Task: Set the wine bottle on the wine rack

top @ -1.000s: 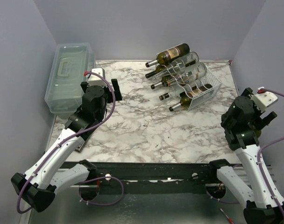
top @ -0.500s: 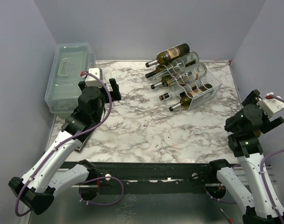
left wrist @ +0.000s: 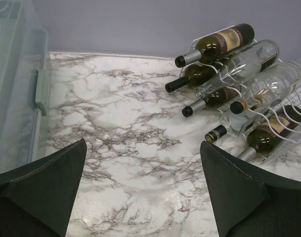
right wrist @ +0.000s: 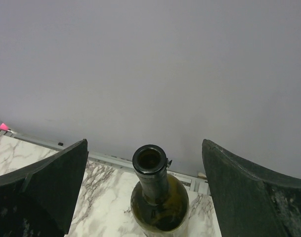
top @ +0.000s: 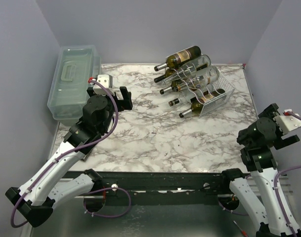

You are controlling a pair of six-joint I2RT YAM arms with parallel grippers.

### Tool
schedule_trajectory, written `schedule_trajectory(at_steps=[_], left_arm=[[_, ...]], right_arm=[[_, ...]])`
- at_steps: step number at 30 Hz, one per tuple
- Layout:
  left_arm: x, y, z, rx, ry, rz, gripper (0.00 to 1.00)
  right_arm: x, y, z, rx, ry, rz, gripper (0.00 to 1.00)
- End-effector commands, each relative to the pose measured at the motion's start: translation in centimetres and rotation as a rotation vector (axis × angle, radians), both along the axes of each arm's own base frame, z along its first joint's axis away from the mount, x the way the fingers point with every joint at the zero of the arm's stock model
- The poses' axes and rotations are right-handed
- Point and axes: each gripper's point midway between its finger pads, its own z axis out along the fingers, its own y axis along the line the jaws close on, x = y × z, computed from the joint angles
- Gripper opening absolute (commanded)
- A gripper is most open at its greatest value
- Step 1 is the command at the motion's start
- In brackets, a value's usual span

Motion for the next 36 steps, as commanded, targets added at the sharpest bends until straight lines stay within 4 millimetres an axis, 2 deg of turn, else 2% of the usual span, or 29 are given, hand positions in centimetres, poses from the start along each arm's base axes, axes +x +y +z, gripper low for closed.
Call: schedule_trajectory(at_steps=[1, 14, 22, 28, 31, 36], left_arm=[[-0.4, 0.0, 1.4, -0.009, -0.028, -0.01, 0.99], [0.2, -0.2, 0.3, 0.02, -0.005, 0.006, 0.99], [0.3, -0.4, 0.0, 0.03, 0.003, 0.004, 0.99], [0.3, -0.5, 0.0, 0.034, 0.002, 0.004, 0.99], [0.3, -0.6, 0.0, 0.035, 0.003, 0.001, 0.99], [0.2, -0.6, 0.0, 0.037, 0.002, -0.002, 0.99]], right_arm=[[-0.3, -0.2, -2.6, 0.031, -0.001, -0.071, 1.0], [0.8, -0.5, -6.4, 0.047, 0.012, -0.133, 1.0], [1.7, -3.2, -7.7, 0.073, 0.054, -0.176, 1.0], [2.6, -3.4, -8.1, 0.067, 0.093, -0.148, 1.0], [3.2, -3.4, -8.4, 0.063, 0.113, -0.123, 0.94], [4.0, -3.1, -9.1, 0.063, 0.141, -0.07, 0.77]])
